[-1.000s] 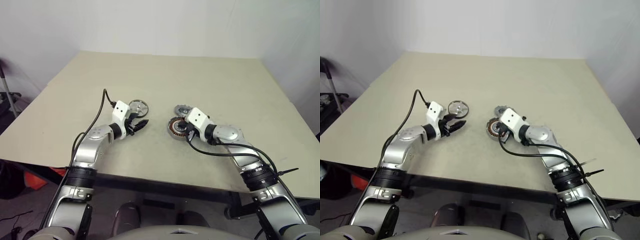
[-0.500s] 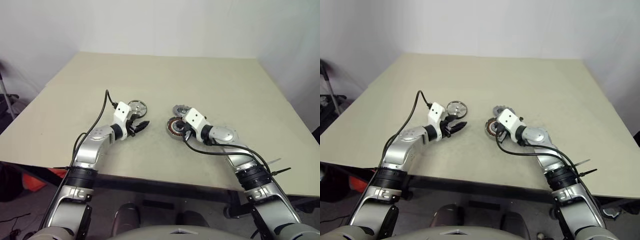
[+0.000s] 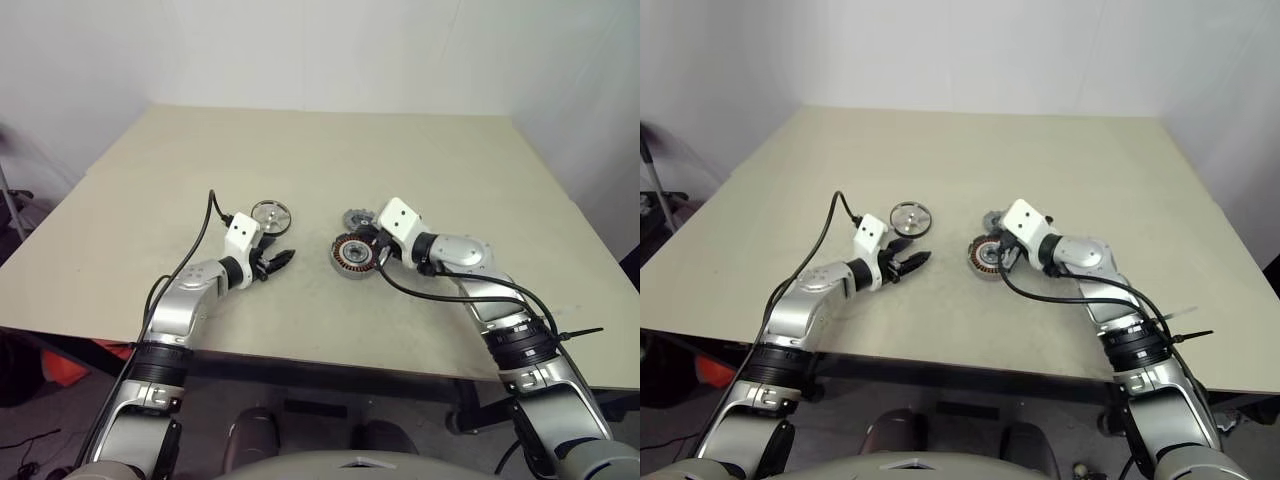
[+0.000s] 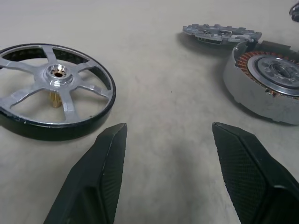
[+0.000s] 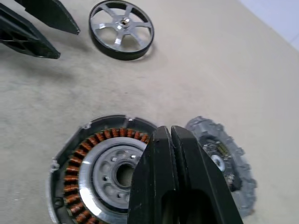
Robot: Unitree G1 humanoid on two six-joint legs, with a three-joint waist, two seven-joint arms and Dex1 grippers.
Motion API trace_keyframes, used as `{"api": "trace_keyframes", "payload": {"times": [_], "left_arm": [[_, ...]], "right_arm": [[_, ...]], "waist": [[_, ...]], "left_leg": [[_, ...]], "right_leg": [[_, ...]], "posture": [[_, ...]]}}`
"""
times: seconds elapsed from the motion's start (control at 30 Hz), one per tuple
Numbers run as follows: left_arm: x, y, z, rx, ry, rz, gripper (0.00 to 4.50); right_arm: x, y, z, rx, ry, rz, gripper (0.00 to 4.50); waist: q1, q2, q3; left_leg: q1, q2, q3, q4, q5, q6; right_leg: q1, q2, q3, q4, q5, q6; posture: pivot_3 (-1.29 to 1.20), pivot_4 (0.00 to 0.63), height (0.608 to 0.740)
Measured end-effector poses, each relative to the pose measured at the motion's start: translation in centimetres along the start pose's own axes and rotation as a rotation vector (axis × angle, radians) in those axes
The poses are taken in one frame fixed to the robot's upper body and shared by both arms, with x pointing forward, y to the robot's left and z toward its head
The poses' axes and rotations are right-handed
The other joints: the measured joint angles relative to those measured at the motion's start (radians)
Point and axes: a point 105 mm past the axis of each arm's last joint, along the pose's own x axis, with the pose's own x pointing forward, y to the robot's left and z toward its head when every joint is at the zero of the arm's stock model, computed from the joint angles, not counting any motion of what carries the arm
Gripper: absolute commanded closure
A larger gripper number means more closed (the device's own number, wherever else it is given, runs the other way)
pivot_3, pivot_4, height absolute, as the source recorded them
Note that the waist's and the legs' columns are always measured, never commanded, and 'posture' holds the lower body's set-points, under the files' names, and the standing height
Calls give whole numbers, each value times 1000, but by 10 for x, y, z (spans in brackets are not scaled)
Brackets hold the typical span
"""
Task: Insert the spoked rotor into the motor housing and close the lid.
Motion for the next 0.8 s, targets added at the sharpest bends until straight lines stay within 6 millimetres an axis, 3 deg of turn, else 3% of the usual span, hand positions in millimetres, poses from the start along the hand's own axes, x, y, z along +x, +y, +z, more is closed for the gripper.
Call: {"api": "trace_keyframes", "payload": {"times": [0.17, 0.27, 0.57, 0.8], "left_arm": [[-1, 1, -2, 0, 3, 9, 1450], [0, -1, -3, 2, 8, 3, 1450], [-3, 1, -7, 4, 21, 13, 1450], [-2, -1, -7, 2, 21, 10, 1450]], "right_arm": [[16, 23, -22, 70, 33, 37, 4461], [23, 17, -22, 74, 34, -11, 4461], [2, -7, -2, 7, 7, -46, 4461], [9, 2, -10, 48, 17, -22, 4461]], "waist": [[-2, 0, 0], [-3, 0, 0], [-1, 0, 0], [-2, 0, 0]], "left_leg": [[1, 0, 0, 0, 0, 0], [2, 0, 0, 1, 0, -1], [2, 0, 0, 1, 1, -1], [2, 0, 0, 1, 1, -1]], "right_leg": [[0, 0, 1, 1, 0, 0], [1, 0, 1, 2, 0, 0], [0, 0, 1, 3, 0, 0], [0, 0, 1, 3, 0, 0]], "posture": [[0, 0, 740], [0, 0, 740], [0, 0, 740], [0, 0, 740]]}}
